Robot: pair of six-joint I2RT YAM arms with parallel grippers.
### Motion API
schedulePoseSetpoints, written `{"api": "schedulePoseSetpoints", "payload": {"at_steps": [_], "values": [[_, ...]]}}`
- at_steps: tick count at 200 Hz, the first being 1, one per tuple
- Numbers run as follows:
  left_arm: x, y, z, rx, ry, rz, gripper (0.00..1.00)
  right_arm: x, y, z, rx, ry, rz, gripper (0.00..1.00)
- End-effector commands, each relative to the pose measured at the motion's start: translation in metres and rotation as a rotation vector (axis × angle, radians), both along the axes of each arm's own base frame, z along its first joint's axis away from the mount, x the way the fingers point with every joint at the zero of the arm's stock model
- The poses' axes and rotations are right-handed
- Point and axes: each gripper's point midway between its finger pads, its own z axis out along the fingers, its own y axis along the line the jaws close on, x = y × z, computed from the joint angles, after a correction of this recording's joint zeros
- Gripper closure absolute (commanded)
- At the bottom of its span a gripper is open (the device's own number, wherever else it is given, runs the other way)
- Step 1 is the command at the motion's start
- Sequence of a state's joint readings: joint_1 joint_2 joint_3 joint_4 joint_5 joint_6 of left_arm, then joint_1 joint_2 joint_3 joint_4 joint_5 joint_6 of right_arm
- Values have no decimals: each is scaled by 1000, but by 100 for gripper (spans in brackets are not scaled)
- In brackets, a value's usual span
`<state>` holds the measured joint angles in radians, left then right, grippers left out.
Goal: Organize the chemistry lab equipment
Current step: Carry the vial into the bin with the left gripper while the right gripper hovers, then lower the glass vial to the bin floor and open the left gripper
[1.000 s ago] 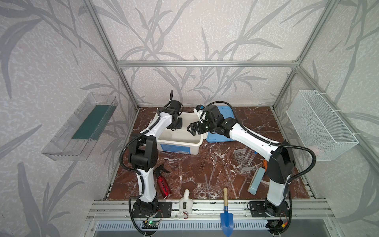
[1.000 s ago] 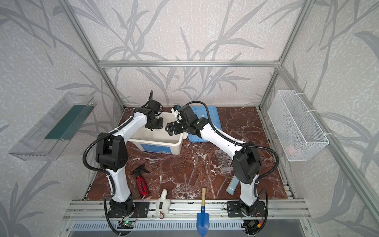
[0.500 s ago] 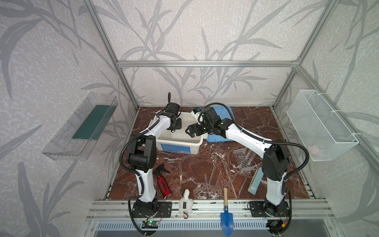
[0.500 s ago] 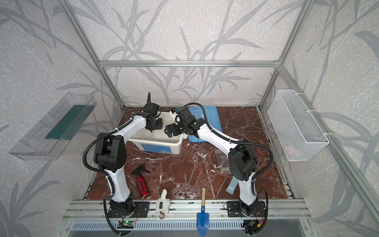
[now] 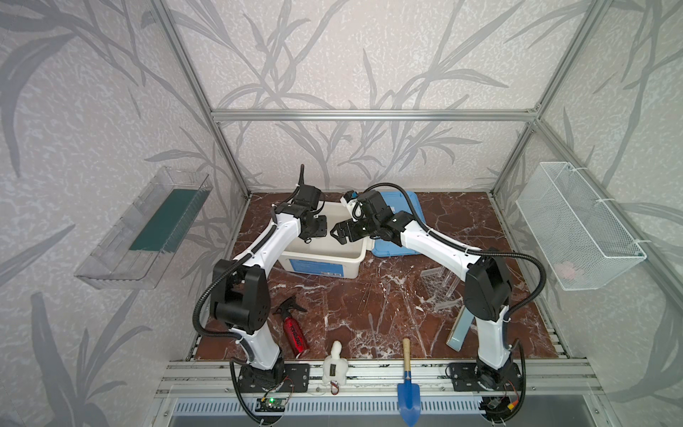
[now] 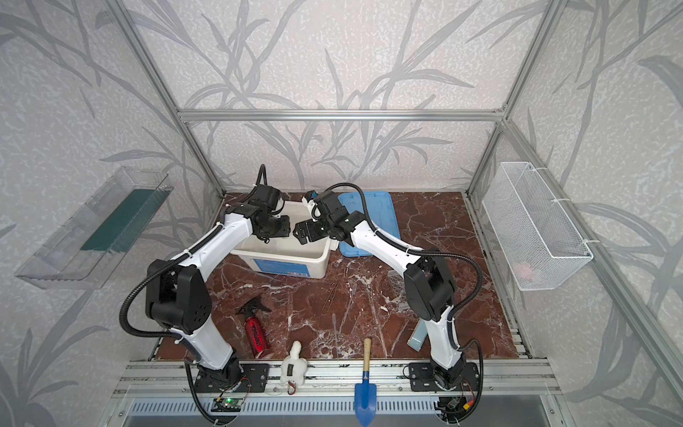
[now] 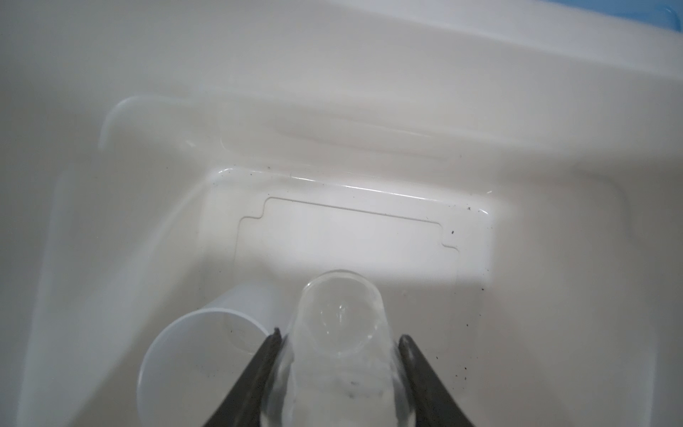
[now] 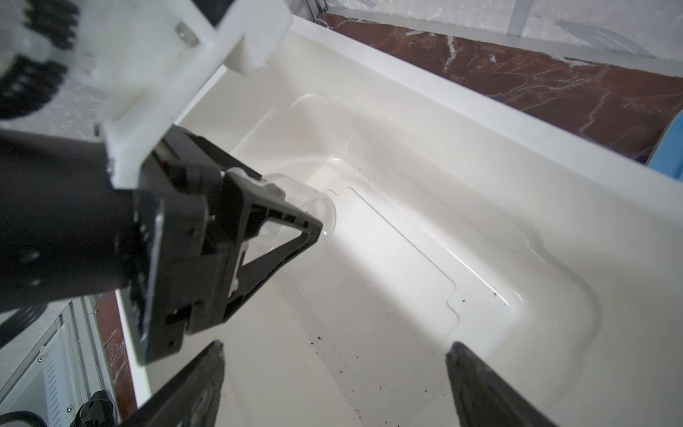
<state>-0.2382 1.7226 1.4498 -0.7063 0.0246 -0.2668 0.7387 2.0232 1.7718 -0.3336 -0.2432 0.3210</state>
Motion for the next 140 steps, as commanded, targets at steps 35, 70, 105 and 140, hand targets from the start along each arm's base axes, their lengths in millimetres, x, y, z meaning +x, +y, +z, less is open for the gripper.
{"api": "schedulePoseSetpoints", "payload": {"at_steps": [35, 70, 105, 140], "values": [[-10, -2, -33, 8, 89, 3, 89, -2, -11, -45, -89, 101, -22, 8], [5, 7, -38, 61, 72, 15, 89, -2, -12, -50, -94, 107, -20, 8], [7, 4, -58, 55, 104, 28, 87, -1, -13, -50, -92, 109, -20, 8], [16, 9, -63, 82, 84, 40, 86, -1, -14, -53, -92, 114, -18, 8]]}}
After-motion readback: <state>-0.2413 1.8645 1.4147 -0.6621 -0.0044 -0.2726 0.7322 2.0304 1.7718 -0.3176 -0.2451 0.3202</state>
